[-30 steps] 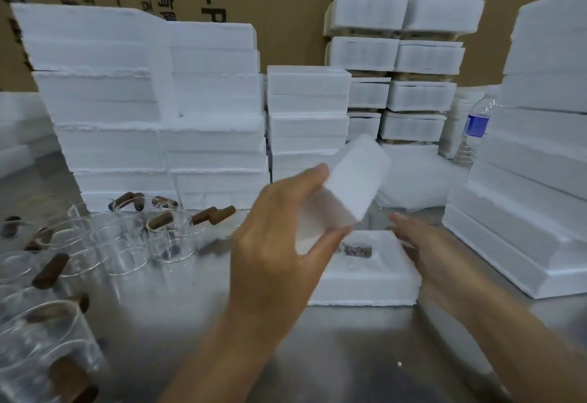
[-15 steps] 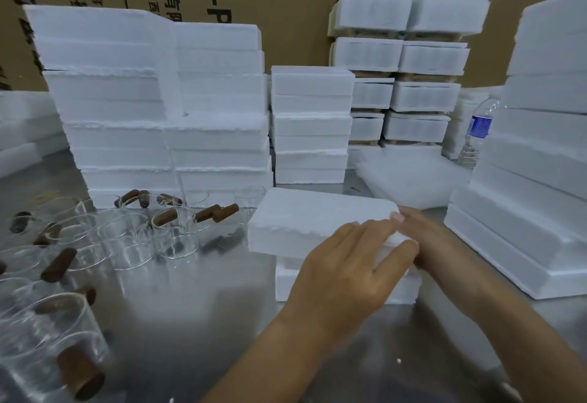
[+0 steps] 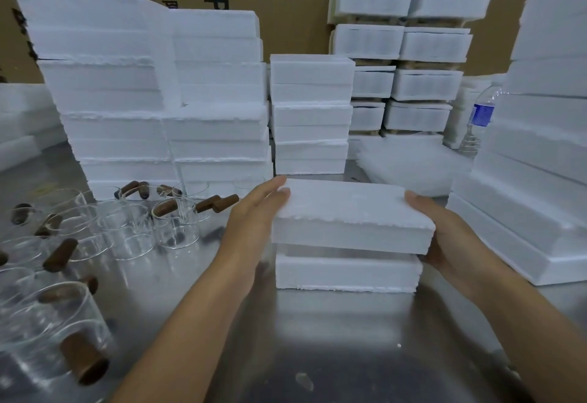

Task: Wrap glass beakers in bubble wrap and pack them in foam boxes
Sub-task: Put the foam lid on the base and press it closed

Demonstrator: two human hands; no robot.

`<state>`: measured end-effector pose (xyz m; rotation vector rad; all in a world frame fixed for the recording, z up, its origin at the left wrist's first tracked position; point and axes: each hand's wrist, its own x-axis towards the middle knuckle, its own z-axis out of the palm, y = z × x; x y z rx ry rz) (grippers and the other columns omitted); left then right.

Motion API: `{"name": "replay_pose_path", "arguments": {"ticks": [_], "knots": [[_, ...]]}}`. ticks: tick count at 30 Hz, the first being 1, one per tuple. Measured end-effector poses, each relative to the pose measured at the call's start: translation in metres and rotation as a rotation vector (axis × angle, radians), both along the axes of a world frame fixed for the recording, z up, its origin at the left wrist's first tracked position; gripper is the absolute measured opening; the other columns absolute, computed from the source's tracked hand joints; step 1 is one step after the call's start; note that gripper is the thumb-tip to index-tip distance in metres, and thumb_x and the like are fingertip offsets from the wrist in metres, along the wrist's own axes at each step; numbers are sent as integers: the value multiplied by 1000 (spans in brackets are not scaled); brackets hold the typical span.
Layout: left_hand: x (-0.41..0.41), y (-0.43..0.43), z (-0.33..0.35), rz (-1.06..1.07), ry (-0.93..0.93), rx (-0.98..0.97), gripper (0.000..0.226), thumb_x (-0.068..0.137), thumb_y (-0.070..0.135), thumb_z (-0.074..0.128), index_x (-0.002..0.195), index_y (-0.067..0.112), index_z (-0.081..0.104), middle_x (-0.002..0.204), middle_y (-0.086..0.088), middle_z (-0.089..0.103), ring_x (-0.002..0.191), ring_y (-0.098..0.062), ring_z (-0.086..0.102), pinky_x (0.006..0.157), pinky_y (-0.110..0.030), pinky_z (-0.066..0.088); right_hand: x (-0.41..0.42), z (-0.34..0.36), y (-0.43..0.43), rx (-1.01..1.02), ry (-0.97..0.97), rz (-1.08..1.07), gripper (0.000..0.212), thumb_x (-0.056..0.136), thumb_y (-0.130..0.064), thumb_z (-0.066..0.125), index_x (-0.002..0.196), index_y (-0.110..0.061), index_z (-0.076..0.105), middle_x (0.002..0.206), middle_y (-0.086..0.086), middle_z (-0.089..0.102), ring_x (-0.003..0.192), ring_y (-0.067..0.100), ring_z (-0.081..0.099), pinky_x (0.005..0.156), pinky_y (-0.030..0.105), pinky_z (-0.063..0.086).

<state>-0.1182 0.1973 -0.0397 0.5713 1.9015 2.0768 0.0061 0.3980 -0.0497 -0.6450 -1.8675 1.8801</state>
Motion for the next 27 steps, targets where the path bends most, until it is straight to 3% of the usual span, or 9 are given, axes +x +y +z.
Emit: {"name": "replay_pose_path", "arguments": {"ticks": [3,5,9,13,15,19,24,27], "knots": [[-3,2,-6,-38,-57,90,21,90,27,57,101,40,69,126,8,61,124,-15,50,111,-40,32,-1,1,-2,-45,8,-47,36,87,-47,54,103,-19,70,101,4,73,99,25,66,92,38,50],[2,5,-10,-58,-57,139,18,83,29,61,90,42,70,127,2,60,124,-21,50,112,-48,30,-1,0,-2,-86,42,-66,34,88,-44,55,104,-18,70,101,3,73,97,22,68,88,36,51],[8,9,-14,-57,-24,141,22,68,34,60,86,46,66,122,6,59,121,-22,53,109,-48,34,-1,-1,-2,-158,65,-63,30,89,-34,56,107,-12,68,104,7,73,95,22,68,84,35,51],[6,12,-20,-26,-132,88,25,85,26,60,77,49,66,124,1,59,121,-25,51,109,-49,34,-3,-5,-2,-179,39,-70,36,88,-37,57,108,-10,68,105,11,71,96,31,64,84,40,47],[3,14,-23,-22,-170,86,29,88,25,57,75,50,66,117,2,61,116,-23,53,107,-48,37,-4,-6,-5,-161,1,-75,40,87,-39,57,111,-8,66,100,14,67,89,32,56,73,38,40],[-2,15,-25,-56,-222,132,28,87,20,57,76,44,68,93,6,68,85,-15,63,77,-33,51,-4,-5,-5,-165,-6,-80,40,89,-31,56,116,-3,63,101,18,65,90,29,52,80,39,35],[-3,16,-26,-47,-204,153,27,89,16,54,90,41,65,115,2,63,103,-18,58,95,-36,44,-4,-3,-10,-195,11,-69,36,90,-30,57,116,-6,64,117,19,65,98,31,59,94,43,42],[-8,12,-28,-147,-241,243,34,91,11,51,103,42,58,97,17,71,93,-9,68,71,-24,54,-1,1,-16,-212,41,-48,43,90,-32,56,121,-2,60,125,30,54,91,34,50,94,45,41]]}}
